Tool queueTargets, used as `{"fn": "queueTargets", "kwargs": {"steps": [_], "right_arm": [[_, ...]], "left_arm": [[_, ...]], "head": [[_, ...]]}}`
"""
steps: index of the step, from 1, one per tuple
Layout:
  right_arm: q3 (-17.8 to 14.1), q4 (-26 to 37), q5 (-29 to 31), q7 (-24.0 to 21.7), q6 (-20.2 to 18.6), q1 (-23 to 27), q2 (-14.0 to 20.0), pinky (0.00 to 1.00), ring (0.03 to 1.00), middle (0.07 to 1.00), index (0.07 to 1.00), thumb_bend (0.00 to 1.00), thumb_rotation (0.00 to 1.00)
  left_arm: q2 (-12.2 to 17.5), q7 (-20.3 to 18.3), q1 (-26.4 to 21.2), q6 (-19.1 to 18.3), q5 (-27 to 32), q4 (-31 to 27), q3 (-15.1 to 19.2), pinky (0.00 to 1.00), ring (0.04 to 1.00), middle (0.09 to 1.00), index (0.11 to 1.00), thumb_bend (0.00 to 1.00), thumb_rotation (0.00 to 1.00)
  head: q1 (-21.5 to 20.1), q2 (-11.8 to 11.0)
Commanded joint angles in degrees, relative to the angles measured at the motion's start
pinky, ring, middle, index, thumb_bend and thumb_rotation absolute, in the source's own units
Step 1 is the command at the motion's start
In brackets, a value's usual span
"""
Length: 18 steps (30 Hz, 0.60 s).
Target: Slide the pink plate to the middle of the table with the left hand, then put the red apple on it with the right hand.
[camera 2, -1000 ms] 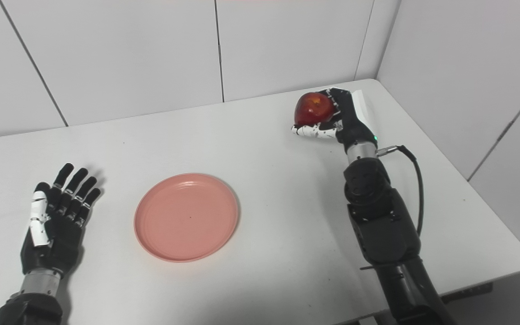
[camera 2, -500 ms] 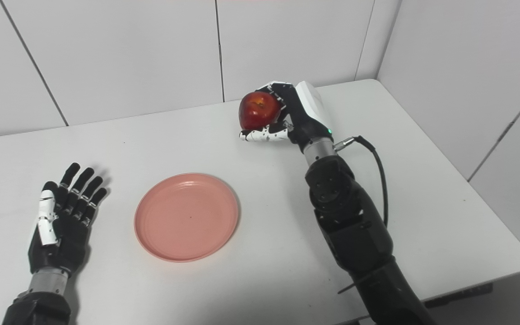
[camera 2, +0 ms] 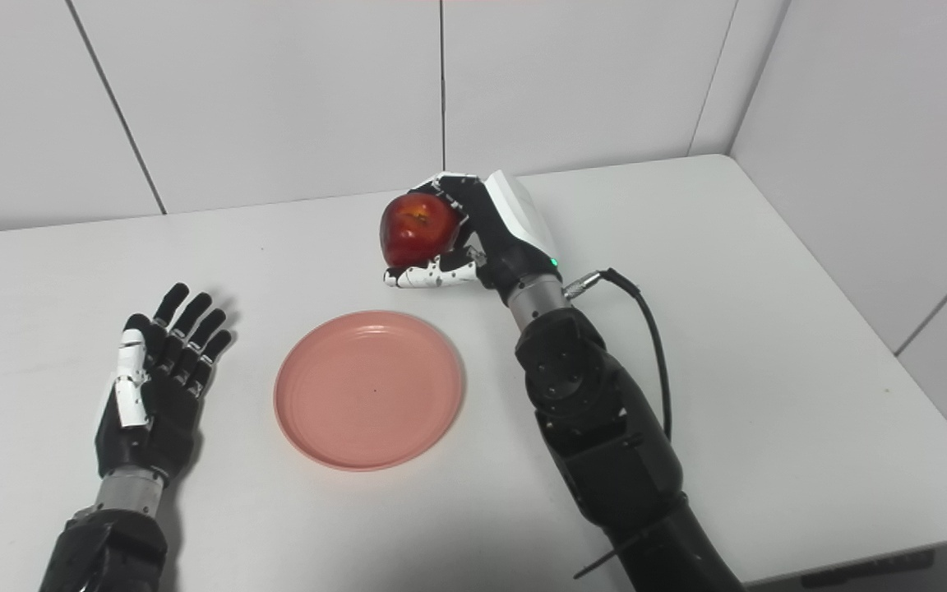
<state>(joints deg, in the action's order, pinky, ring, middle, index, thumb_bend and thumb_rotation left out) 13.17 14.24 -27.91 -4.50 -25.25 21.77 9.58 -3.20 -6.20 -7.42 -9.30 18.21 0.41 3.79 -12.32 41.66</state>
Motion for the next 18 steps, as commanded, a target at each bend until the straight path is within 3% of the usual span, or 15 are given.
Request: {"fn": "queueTargets", "kwargs": {"steps": [1,4,12,18], "right_arm": [[0.4,0.7,-0.6,0.7,3.0,1.9,-1.1,0.42,0.487,0.529,0.488,0.51,0.13],[1.5,0.7,-1.3,0.5,2.5,1.2,-2.2,0.42,0.486,0.526,0.488,0.51,0.13],[3.6,-0.7,-0.4,0.4,6.3,-2.4,-3.2,0.41,0.469,0.516,0.488,0.51,0.13],[4.7,-1.2,-0.3,0.1,6.9,-4.9,-3.7,0.43,0.477,0.521,0.488,0.51,0.12]], "left_arm": [[-0.7,1.0,0.5,-0.5,-1.2,-1.0,-0.6,0.9,0.887,0.891,0.879,0.37,1.0],[-0.9,1.4,0.7,-0.6,-1.8,-1.6,-1.1,0.9,0.889,0.894,0.88,0.37,1.0],[-1.2,1.4,0.9,0.2,-2.9,-2.2,-2.3,0.92,0.903,0.908,0.891,0.37,1.0],[-1.8,2.0,1.1,0.1,-3.7,-2.6,-2.7,0.92,0.9,0.905,0.891,0.37,1.0]], "head": [[0.7,0.2],[1.4,0.3],[4.5,0.5],[5.5,0.6]]}}
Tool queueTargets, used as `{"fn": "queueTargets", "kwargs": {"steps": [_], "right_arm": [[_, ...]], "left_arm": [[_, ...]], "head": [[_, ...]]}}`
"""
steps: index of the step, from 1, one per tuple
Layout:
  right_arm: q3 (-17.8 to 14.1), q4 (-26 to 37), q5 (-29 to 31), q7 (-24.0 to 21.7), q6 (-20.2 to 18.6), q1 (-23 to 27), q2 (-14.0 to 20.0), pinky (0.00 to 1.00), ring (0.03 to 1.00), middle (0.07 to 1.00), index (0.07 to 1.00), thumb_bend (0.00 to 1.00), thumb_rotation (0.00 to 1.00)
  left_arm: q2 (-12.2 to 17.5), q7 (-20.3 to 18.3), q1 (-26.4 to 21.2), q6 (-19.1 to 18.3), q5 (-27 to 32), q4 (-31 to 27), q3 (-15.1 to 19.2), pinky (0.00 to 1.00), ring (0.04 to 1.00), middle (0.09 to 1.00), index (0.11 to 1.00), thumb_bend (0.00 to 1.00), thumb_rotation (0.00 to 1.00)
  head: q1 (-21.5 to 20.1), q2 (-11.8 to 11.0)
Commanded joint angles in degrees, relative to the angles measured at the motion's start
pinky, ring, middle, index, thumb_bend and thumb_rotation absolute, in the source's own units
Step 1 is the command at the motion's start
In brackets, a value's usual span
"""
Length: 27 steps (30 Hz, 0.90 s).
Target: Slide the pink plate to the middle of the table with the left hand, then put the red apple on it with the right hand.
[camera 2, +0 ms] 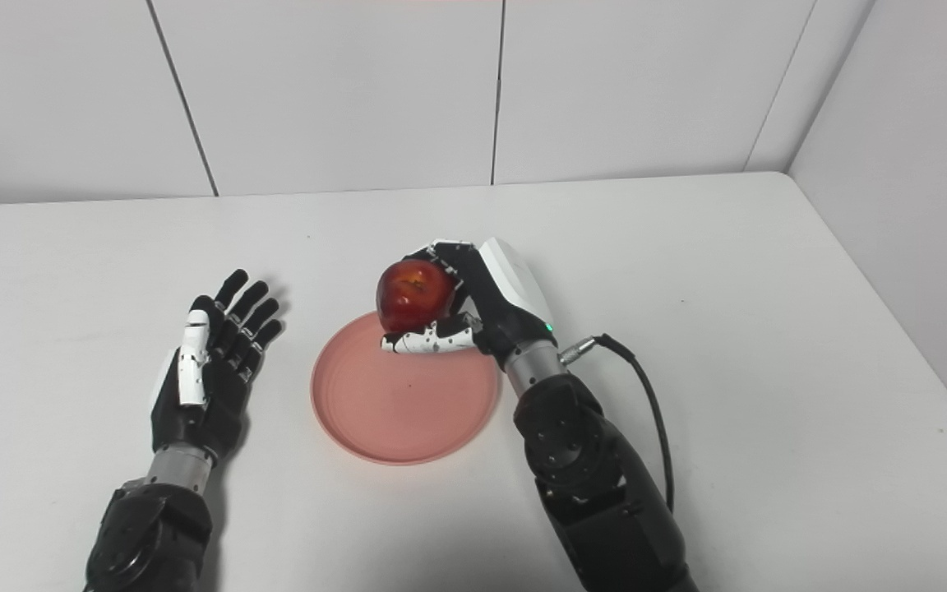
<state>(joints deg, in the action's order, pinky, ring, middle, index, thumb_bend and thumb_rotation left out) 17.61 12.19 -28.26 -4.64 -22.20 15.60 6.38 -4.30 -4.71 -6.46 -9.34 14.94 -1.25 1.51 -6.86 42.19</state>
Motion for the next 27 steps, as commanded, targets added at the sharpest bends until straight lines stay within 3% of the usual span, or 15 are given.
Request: {"fn": "queueTargets", "kwargs": {"steps": [1,17,27], "right_arm": [[0.5,0.7,0.1,0.3,4.1,0.9,-0.4,0.43,0.479,0.523,0.488,0.51,0.12],[1.7,-1.3,0.4,0.2,5.5,-2.0,-0.6,0.42,0.481,0.53,0.489,0.51,0.12],[3.4,-2.6,-1.0,0.4,8.5,-2.0,0.1,0.39,0.466,0.526,0.489,0.51,0.13]], "left_arm": [[-0.8,0.7,0.1,0.1,-0.7,-0.9,-0.4,0.92,0.899,0.905,0.891,0.37,1.0],[-1.3,1.1,-0.1,-0.4,-0.8,-1.3,-0.6,0.92,0.905,0.91,0.895,0.37,1.0],[-1.7,1.7,-0.2,-0.4,-1.1,-1.2,-0.7,0.92,0.9,0.907,0.891,0.37,1.0]], "head": [[0.3,0.1],[1.7,0.7],[2.3,0.8]]}}
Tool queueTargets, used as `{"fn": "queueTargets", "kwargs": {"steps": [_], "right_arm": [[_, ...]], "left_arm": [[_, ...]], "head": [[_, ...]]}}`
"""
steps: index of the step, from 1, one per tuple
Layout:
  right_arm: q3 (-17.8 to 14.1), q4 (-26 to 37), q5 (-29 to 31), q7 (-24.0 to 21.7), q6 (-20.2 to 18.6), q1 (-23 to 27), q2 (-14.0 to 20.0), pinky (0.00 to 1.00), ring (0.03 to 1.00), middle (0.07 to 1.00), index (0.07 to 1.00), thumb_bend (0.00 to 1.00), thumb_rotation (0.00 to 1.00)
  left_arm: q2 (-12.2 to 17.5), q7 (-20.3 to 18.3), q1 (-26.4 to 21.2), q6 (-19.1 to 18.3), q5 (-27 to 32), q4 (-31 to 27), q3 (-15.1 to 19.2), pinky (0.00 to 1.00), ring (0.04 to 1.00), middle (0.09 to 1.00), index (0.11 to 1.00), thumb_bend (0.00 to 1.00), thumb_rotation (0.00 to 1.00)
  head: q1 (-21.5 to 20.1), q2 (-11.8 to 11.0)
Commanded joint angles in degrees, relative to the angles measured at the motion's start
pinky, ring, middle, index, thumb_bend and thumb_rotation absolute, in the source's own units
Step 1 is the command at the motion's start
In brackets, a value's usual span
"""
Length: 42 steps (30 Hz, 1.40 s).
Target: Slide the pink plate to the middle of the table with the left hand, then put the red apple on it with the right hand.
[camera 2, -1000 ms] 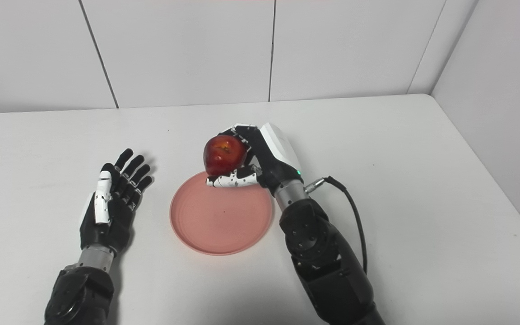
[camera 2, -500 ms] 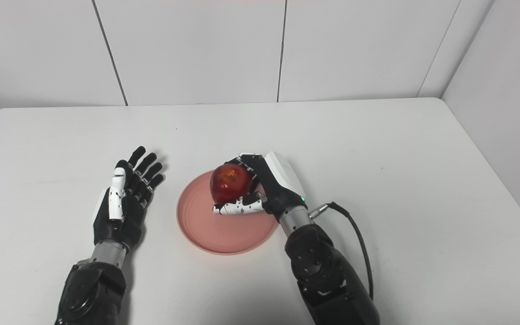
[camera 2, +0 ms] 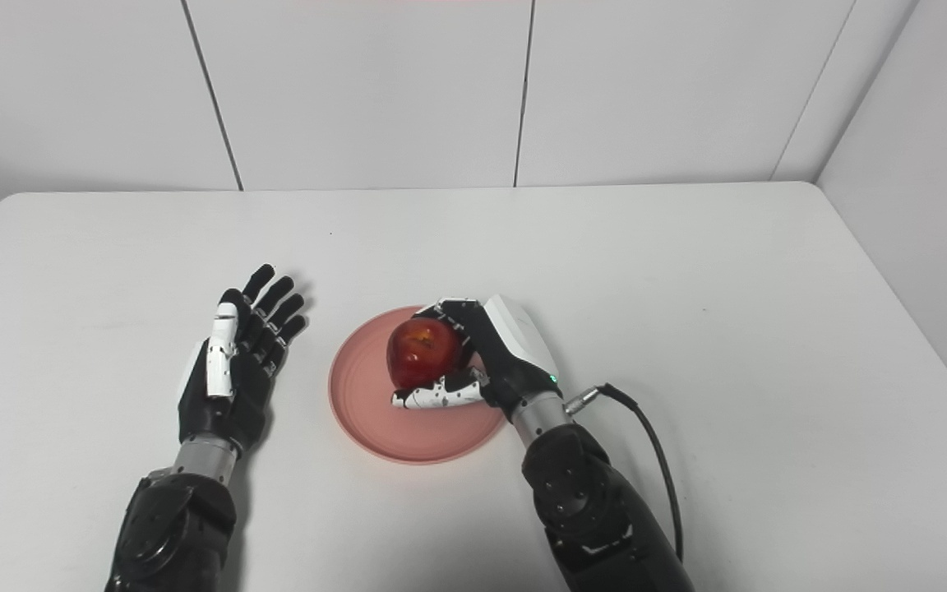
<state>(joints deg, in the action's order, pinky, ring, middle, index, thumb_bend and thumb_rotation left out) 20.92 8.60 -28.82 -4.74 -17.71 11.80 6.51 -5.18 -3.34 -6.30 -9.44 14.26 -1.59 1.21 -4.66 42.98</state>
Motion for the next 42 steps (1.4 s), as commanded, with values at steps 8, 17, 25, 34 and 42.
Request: {"fn": "queueTargets", "kwargs": {"steps": [8,17,25,34,42], "right_arm": [[1.9,0.8,-3.9,1.2,6.1,1.7,0.3,0.37,0.449,0.53,0.488,0.51,0.13],[2.4,0.5,-5.7,1.2,7.9,1.2,0.4,0.36,0.444,0.526,0.489,0.51,0.13],[2.3,0.8,-7.0,1.2,7.5,1.0,0.3,0.43,0.507,0.584,0.491,0.52,0.14],[2.1,2.1,-7.7,-0.2,5.7,1.0,0.3,0.58,0.647,0.683,0.674,0.87,0.13],[1.7,2.2,-7.7,-1.4,5.9,0.9,0.6,0.65,0.71,0.74,0.732,0.94,0.17]], "left_arm": [[-1.1,0.7,-0.3,-0.4,-0.3,-1.0,-0.5,0.91,0.898,0.901,0.883,0.37,1.0],[-1.4,1.1,-0.3,-0.7,-0.4,-1.3,-0.5,0.91,0.895,0.901,0.886,0.37,1.0],[-1.4,1.0,-0.2,-0.4,-0.4,-1.0,-0.4,0.9,0.894,0.899,0.884,0.37,1.0],[-1.2,0.8,-0.2,-0.5,-0.3,-1.0,-0.3,0.91,0.896,0.901,0.886,0.37,1.0],[-1.0,0.5,-0.2,-0.1,-0.5,-1.0,-0.4,0.91,0.899,0.904,0.89,0.37,1.0]], "head": [[0.4,0.1],[0.5,0.1],[0.5,0.2],[0.2,0.2],[0.1,0.3]]}}
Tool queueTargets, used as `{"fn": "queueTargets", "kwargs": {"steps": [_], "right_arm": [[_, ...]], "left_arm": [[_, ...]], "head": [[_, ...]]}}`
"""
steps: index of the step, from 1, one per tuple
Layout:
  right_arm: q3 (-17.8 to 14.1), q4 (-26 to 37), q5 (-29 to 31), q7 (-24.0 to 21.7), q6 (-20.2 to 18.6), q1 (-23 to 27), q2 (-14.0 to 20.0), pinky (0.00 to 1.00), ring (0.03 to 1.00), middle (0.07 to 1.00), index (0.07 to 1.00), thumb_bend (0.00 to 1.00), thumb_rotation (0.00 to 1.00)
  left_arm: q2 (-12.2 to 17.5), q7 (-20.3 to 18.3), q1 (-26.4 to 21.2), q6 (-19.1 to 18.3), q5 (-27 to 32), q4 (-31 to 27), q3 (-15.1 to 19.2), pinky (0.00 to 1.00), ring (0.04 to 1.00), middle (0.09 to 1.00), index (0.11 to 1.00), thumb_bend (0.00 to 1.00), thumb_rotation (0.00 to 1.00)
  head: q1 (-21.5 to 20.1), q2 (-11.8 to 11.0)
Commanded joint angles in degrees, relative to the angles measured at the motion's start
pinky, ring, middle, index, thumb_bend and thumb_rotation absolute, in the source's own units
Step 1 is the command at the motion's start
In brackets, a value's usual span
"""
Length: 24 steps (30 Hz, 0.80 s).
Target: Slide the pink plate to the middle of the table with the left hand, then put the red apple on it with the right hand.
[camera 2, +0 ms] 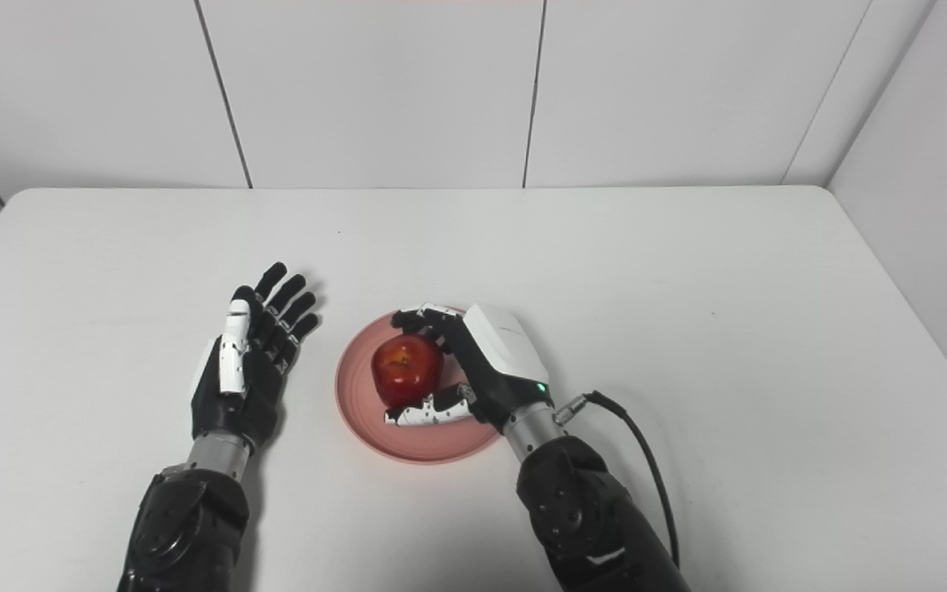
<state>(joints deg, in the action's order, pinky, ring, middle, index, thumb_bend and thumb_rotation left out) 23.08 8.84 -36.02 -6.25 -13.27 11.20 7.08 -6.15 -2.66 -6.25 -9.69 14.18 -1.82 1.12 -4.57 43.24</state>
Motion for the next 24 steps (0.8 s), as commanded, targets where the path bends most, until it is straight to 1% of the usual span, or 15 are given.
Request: {"fn": "queueTargets", "kwargs": {"steps": [1,7,8,11,12,14,18,21,24], "right_arm": [[-0.5,2.0,-0.5,0.0,1.5,1.5,0.1,0.66,0.72,0.752,0.745,0.95,0.17],[-0.8,2.3,-0.6,-1.5,0.9,1.5,0.1,0.72,0.784,0.815,0.811,0.99,0.22],[-0.9,2.4,-0.7,-1.7,0.9,1.6,0.1,0.74,0.81,0.843,0.844,1.0,0.26],[-1.1,2.7,-0.8,-2.5,0.8,1.8,0.3,0.76,0.835,0.87,0.877,1.0,0.31],[-1.2,2.9,-0.8,-2.6,0.9,1.9,0.5,0.79,0.859,0.894,0.906,1.0,0.37],[-1.6,3.3,-0.2,-3.0,1.2,2.0,0.7,0.82,0.889,0.92,0.933,1.0,0.42],[-3.2,4.9,1.9,-4.1,1.8,2.1,1.4,0.86,0.933,0.961,0.972,1.0,0.48],[-4.5,5.6,4.5,-5.0,2.3,2.1,2.0,0.87,0.954,0.983,0.993,1.0,0.5],[-5.8,7.0,7.0,-6.2,1.8,2.0,2.8,0.89,0.973,0.998,1.0,1.0,0.52]], "left_arm": [[0.0,-0.1,-0.2,0.2,-0.5,-0.8,-0.3,0.91,0.899,0.904,0.89,0.37,1.0],[-0.1,0.0,-0.2,-0.2,-0.2,-1.0,-0.2,0.91,0.899,0.904,0.89,0.37,1.0],[0.0,0.0,-0.1,-0.1,-0.3,-1.0,-0.2,0.91,0.898,0.903,0.889,0.37,1.0],[0.2,-0.2,-0.1,0.2,-0.2,-0.8,-0.1,0.91,0.899,0.904,0.89,0.37,1.0],[0.2,-0.3,-0.2,0.2,-0.2,-0.7,-0.1,0.91,0.899,0.903,0.891,0.37,1.0],[0.3,-0.3,-0.1,0.2,0.0,-0.7,0.0,0.91,0.898,0.903,0.892,0.37,1.0],[0.5,-0.7,-0.1,0.2,0.4,-0.6,0.1,0.91,0.897,0.903,0.893,0.37,1.0],[0.6,-0.9,-0.1,0.2,0.6,-0.6,0.2,0.91,0.897,0.902,0.893,0.37,1.0],[0.7,-0.9,-0.2,0.1,0.6,-0.6,0.2,0.91,0.9,0.906,0.895,0.38,1.0]], "head": [[0.0,0.0],[-0.3,0.0],[-0.3,0.0],[-0.8,0.0],[-0.8,0.0],[-0.9,0.0],[-1.0,-0.1],[-1.0,-0.2],[-1.1,-0.3]]}}
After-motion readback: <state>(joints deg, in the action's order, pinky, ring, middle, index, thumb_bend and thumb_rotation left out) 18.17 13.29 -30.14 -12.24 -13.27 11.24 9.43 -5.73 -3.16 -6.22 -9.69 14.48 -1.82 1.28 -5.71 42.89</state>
